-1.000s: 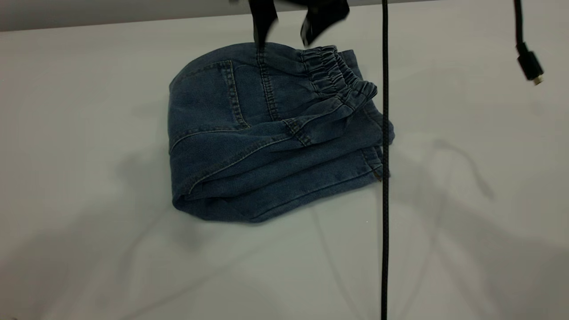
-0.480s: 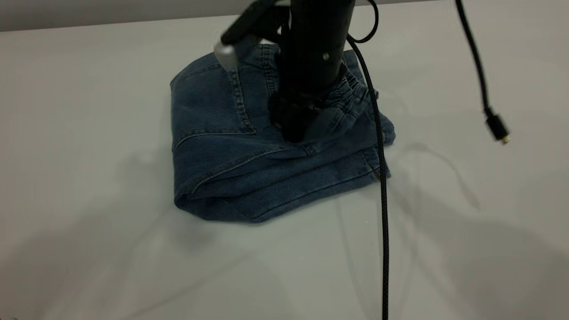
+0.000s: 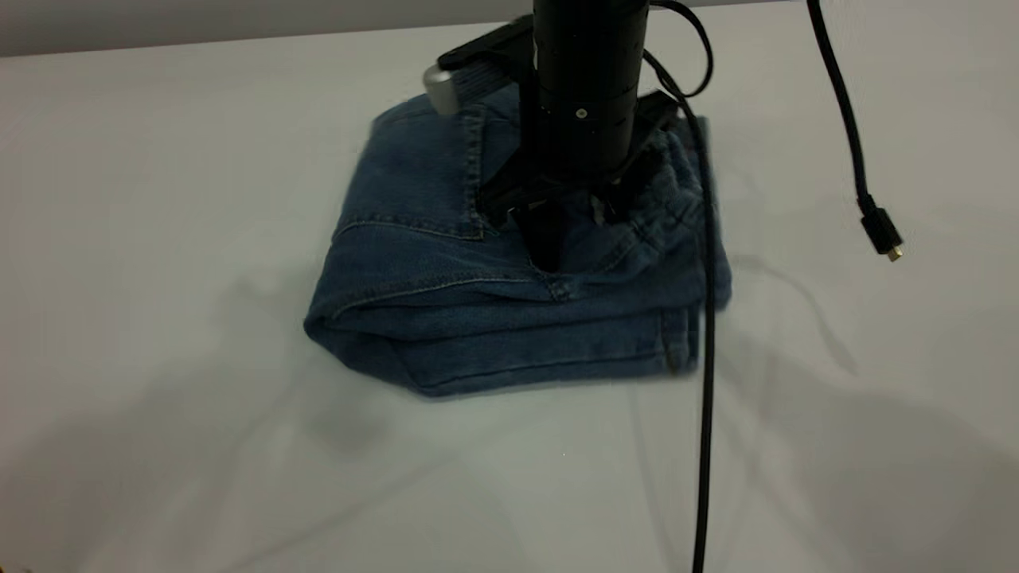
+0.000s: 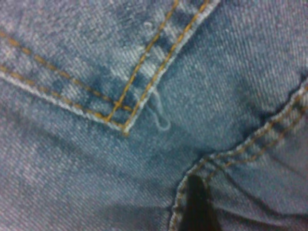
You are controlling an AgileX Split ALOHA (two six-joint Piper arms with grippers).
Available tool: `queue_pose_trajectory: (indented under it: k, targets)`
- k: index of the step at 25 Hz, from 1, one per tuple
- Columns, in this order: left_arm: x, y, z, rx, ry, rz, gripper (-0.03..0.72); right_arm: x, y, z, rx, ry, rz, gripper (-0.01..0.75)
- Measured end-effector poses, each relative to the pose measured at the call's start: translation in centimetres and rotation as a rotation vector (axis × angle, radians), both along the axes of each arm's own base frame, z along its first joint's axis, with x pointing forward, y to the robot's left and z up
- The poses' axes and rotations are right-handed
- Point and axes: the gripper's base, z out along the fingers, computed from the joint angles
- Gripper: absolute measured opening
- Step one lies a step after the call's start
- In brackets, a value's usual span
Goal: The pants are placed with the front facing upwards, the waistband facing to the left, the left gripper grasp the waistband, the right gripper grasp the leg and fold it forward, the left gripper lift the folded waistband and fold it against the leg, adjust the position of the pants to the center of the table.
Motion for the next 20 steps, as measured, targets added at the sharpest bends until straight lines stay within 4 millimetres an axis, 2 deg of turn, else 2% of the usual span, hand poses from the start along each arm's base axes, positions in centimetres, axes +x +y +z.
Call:
queue_pose_trajectory:
  k: [5, 15, 18, 20]
  targets:
    - [0.0, 0.0, 0.0, -0.004, 0.001, -0.001, 0.498, 0.0, 0.1, 0.3, 0.019, 0.001, -0.096, 0.384]
    - [-0.1, -0.2, 0.1, -0.016, 0.001, -0.02, 0.498, 0.5, 0.2, 3.8, 0.051, -0.096, 0.017, 0.349]
    - [-0.1, -0.1, 0.1, -0.01, -0.002, -0.017, 0.498, 0.6, 0.2, 6.4, 0.066, -0.129, 0.036, 0.349]
    - [-0.4, 0.1, 0.4, 0.002, -0.023, -0.019, 0.498, 0.6, 0.1, 8.9, 0.083, -0.174, 0.06, 0.349]
